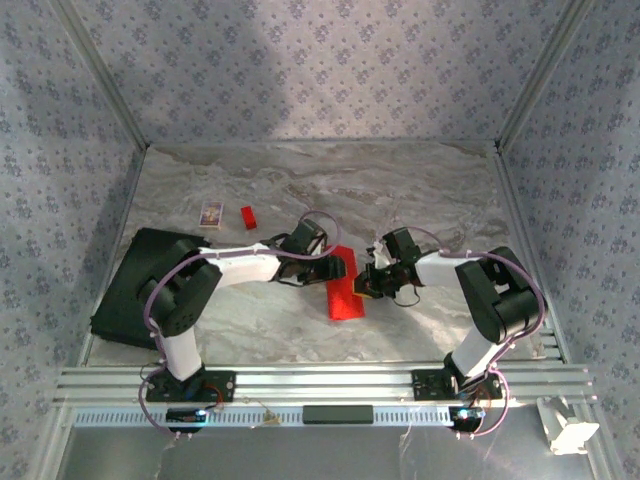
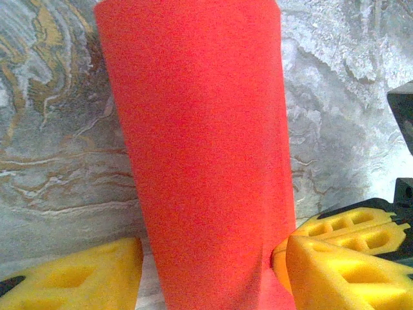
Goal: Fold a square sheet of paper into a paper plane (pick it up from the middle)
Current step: Hold the square sheet of paper at the center of the table.
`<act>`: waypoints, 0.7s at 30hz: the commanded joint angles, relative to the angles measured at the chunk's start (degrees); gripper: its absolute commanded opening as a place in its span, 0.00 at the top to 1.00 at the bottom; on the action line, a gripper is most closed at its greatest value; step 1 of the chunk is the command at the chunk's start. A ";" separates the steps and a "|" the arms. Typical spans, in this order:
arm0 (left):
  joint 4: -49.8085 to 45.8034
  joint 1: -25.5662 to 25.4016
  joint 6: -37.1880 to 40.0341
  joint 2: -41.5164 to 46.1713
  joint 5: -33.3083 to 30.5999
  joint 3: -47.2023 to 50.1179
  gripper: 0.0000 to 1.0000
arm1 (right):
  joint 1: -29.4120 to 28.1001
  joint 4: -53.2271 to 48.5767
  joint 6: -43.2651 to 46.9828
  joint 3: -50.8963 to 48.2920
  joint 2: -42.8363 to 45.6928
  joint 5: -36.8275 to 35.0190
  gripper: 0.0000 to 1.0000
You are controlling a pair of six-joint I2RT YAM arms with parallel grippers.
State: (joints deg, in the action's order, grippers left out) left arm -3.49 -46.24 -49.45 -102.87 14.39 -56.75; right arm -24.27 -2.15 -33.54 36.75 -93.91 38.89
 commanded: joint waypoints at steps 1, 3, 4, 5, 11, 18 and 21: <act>1.55 -0.12 -1.11 -0.40 0.81 0.96 0.42 | 0.02 -0.33 -3.88 -3.01 -0.15 -2.39 0.93; 1.53 -0.15 -0.98 -0.73 0.90 1.01 0.44 | 0.05 1.81 -5.74 -4.07 0.43 -2.75 0.93; 1.49 -0.20 -0.88 -0.88 0.98 1.04 0.46 | 0.02 2.40 -6.27 -4.42 0.68 -2.86 0.94; 1.34 -0.25 -0.74 -1.01 0.99 1.02 0.47 | 0.06 2.67 -6.75 -4.70 0.95 -3.14 0.93; 2.55 -0.48 -0.40 -2.13 1.66 0.80 0.52 | 0.14 2.98 -7.43 -4.98 1.43 -3.43 0.93; 0.43 -0.74 -0.39 -2.86 -1.89 0.43 0.57 | 0.62 10.59 -12.35 -7.73 7.95 -3.58 0.78; -1.31 -0.83 0.00 -2.86 -3.73 0.17 0.57 | 1.74 7.55 -12.93 -8.75 14.76 -9.46 0.69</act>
State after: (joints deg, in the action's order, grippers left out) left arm -2.81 -46.50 -50.04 -103.72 13.13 -56.07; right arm -23.57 6.57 -44.25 28.84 -84.88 35.51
